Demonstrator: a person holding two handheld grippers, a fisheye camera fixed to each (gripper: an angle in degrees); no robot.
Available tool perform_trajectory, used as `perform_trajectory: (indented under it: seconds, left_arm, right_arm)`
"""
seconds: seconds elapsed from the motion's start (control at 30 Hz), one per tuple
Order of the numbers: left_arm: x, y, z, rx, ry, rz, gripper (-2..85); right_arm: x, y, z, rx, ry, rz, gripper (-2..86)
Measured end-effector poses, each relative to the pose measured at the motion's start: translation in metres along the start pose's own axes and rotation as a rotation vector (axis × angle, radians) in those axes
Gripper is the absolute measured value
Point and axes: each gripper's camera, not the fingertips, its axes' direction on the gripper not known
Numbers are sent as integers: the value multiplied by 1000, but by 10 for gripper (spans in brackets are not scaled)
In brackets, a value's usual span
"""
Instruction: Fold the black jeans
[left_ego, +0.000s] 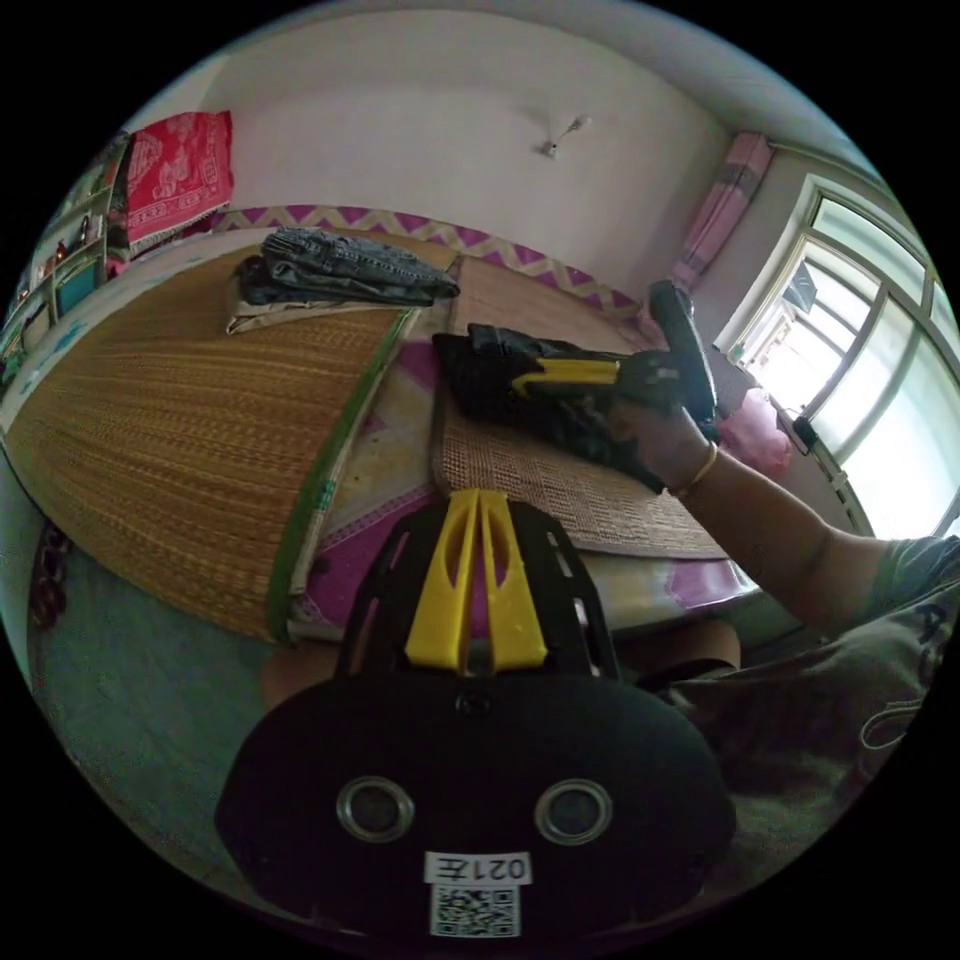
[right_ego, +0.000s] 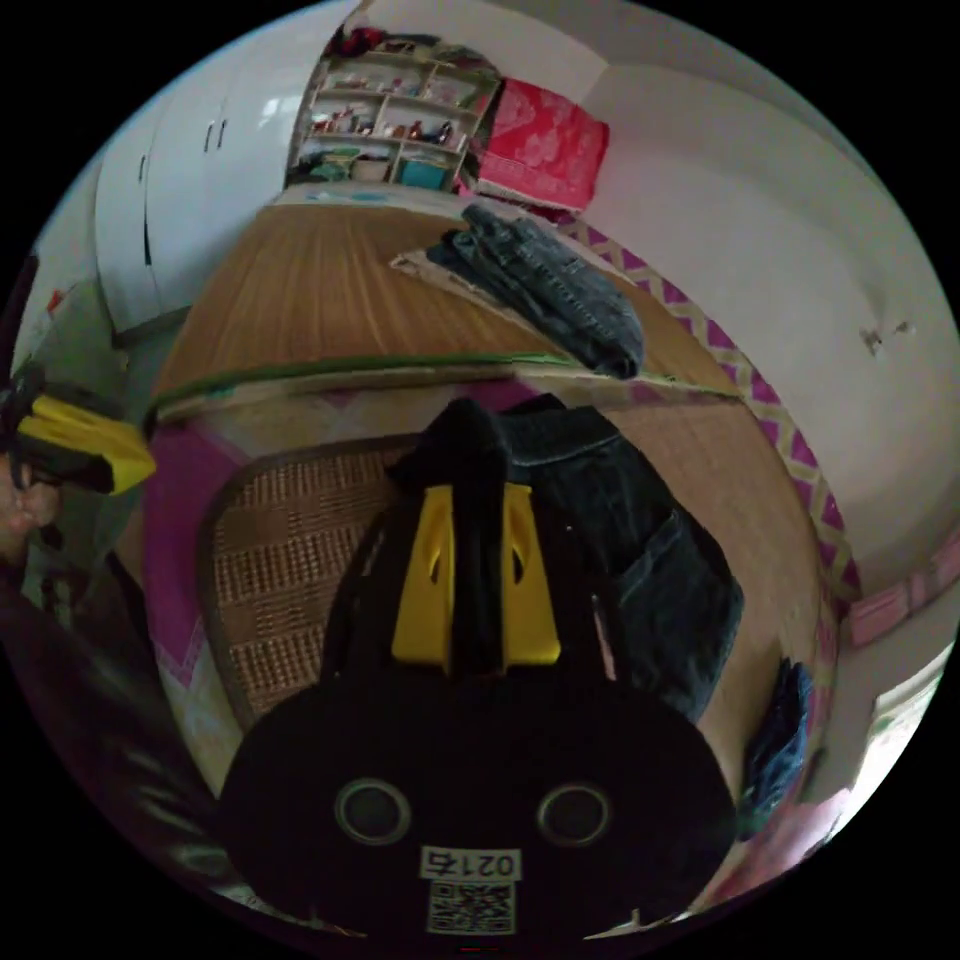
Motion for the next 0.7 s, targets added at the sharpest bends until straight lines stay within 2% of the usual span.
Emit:
perform_trajectory:
  seconds: [0.17,0.23,0.37,0.5,0.63,0.67,0.7]
  left_arm:
    - [13,-1,14,6,-8,21,-10]
    - [19,-4,24,0,-5,36,-10]
    - [39,-17,57,-11,19,78,-9]
    - [77,-40,97,-10,88,176,-7]
    - [121,-66,143,-48,173,253,8]
    - [136,-75,159,-61,199,281,28]
    - [154,-83,174,-79,209,321,44]
  right_arm:
    - [123,80,-57,271,-207,426,-2]
    - [173,129,-94,360,-172,540,-5]
    - [266,286,-185,541,-62,803,-5]
    - [316,462,-203,477,59,1098,-4]
    - [336,592,-138,303,-32,1355,-4]
    - [337,624,-113,204,-82,1414,-4]
    - [334,650,-104,239,-112,1453,-4]
